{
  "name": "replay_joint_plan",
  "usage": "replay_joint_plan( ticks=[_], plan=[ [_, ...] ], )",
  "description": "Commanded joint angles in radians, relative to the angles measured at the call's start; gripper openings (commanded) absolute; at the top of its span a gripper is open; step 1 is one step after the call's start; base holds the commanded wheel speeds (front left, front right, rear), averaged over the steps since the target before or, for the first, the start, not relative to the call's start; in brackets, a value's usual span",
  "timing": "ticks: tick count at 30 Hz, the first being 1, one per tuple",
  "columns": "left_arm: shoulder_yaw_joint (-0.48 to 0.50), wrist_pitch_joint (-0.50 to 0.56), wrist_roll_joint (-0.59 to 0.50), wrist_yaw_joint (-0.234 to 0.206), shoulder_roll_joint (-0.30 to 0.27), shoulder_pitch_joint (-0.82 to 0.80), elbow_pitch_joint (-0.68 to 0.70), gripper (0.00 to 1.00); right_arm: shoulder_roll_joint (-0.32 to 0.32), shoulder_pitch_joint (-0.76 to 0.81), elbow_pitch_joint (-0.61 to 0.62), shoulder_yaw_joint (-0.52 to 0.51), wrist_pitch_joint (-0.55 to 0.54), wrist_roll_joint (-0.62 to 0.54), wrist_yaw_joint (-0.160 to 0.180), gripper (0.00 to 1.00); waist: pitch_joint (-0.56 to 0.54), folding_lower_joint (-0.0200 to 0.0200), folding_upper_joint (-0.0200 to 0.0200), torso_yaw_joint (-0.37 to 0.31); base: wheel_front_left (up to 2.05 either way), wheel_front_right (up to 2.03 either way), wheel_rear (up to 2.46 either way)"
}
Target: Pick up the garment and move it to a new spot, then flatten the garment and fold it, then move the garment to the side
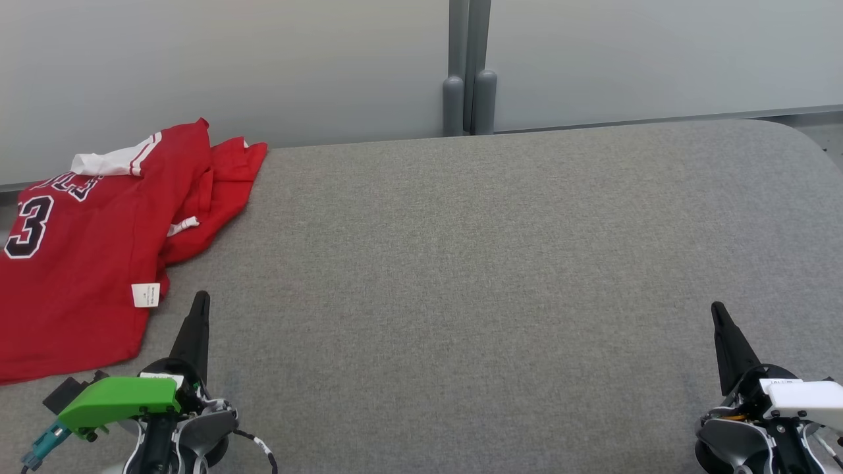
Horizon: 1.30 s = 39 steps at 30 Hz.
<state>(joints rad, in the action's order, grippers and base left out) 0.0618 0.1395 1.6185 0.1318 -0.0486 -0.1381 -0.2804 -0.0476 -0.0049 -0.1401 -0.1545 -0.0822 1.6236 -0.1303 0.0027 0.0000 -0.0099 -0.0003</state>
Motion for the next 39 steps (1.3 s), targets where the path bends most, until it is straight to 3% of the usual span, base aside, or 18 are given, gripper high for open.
replay_joint_plan(
  ticks=[1,23,24,25,39],
  plan=[
    [0.001,0.001,-0.003,0.003,-0.001,-0.013,0.000,0.00,-0.005,0.009,0.001,-0.002,-0.002,0.002,-0.001,0.00,0.000,0.0000,0.0099,0.000,0.00,0.00,0.00],
    [0.000,0.001,-0.003,0.003,-0.001,-0.013,0.000,0.00,-0.005,0.009,0.001,-0.002,-0.002,0.002,-0.001,0.00,0.000,0.0000,0.0099,0.000,0.00,0.00,0.00],
    [0.000,0.000,0.000,0.000,0.000,0.000,0.000,0.00,0.000,0.000,0.000,0.000,0.000,0.000,0.000,0.00,0.000,0.0000,0.0000,0.000,0.00,0.00,0.00],
    [-0.001,0.000,0.000,0.000,0.001,0.004,-0.007,1.00,0.002,0.001,-0.007,0.001,0.000,0.000,0.000,1.00,0.000,0.0000,0.0000,0.000,0.00,0.00,0.00],
    [-0.028,-0.063,-0.054,-0.004,0.004,0.056,0.022,1.00,0.007,0.004,-0.037,0.033,0.055,-0.071,0.000,1.00,0.000,0.0000,0.0009,0.000,0.00,0.00,0.00]
  ],
)
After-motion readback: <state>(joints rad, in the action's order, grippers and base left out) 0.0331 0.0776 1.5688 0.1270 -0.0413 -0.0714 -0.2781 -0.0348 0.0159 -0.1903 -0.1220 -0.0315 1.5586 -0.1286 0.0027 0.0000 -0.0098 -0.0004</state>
